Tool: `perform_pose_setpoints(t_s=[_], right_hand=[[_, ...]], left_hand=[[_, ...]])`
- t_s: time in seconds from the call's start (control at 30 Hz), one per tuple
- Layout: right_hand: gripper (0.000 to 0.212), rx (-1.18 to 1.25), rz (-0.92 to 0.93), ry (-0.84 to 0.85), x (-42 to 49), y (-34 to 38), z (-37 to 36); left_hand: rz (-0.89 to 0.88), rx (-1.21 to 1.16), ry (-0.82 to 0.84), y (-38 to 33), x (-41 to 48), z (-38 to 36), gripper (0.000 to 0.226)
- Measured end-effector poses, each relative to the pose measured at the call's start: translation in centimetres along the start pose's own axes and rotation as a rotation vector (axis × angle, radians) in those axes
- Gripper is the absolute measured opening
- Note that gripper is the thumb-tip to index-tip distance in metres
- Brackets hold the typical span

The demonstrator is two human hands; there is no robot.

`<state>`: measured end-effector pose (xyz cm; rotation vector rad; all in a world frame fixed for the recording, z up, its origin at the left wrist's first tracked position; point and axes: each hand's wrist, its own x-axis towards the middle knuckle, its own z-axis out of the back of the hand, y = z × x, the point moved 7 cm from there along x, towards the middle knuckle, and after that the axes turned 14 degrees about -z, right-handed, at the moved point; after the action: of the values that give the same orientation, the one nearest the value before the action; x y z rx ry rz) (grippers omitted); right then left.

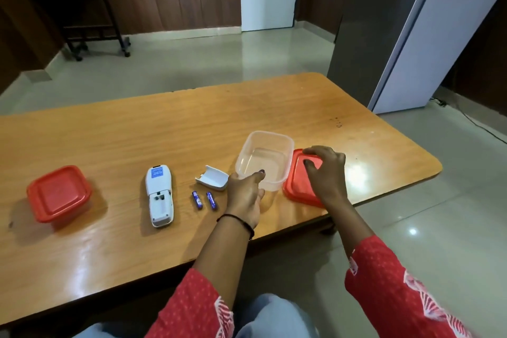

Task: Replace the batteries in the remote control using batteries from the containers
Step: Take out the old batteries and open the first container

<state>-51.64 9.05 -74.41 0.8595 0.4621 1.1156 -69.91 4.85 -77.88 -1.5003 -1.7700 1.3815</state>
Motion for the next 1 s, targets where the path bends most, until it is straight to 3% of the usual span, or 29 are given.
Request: perform_pose_setpoints(t_s=[0.1, 0.23, 0.33, 0.37, 0.43, 0.57, 0.7, 0.83, 0.93, 1.0], right_hand=[[0.023, 0.117, 0.109, -0.063, -4.1, 4.2, 0.7], [0.019, 0.208, 0.148, 0.157, -9.7, 8.1, -2.9], [0.023, -0.024, 0.055, 0.324, -12.1, 7.7, -8.5], [0.026, -0.097, 0.015, 0.352, -12.6, 7.3, -10.0], [0.031, -0.200, -0.035, 0.354, -13.1, 6.6, -11.9], [0.025, -0.275, -0.004, 0.252, -12.7, 6.9, -12.8], [0.022, -0.303, 0.008, 0.262, -12.5, 6.7, -12.4], [0.019, -0.180, 0.040, 0.257, -12.5, 6.0, -9.9], [0.011, 0.011, 0.175, 0.007, -10.9, 6.2, -5.4], [0.011, 0.052, 0.171, -0.165, -8.5, 5.7, -3.1]], left_hand=[[-0.087, 0.126, 0.038, -2.5, -1.6, 2.2, 0.067], [-0.491, 0.672, 0.048, -6.8, -2.5, 7.5, 0.041], [-0.710, 1.369, -0.034, -8.2, -2.2, 10.3, 0.026], [-0.728, 1.626, -0.046, -8.0, -1.8, 10.7, 0.024], [-0.655, 1.868, -0.045, -7.6, -0.8, 11.0, 0.029], [-0.530, 1.940, -0.001, -7.5, 1.5, 10.9, 0.041], [-0.439, 1.946, 0.036, -7.5, 2.5, 10.4, 0.040], [-0.448, 1.931, 0.000, -8.7, 1.1, 10.4, 0.036], [-0.589, 1.904, -0.007, -10.0, 0.0, 7.8, 0.036], [-0.692, 1.840, 0.018, -10.4, 0.2, 4.6, 0.037]])
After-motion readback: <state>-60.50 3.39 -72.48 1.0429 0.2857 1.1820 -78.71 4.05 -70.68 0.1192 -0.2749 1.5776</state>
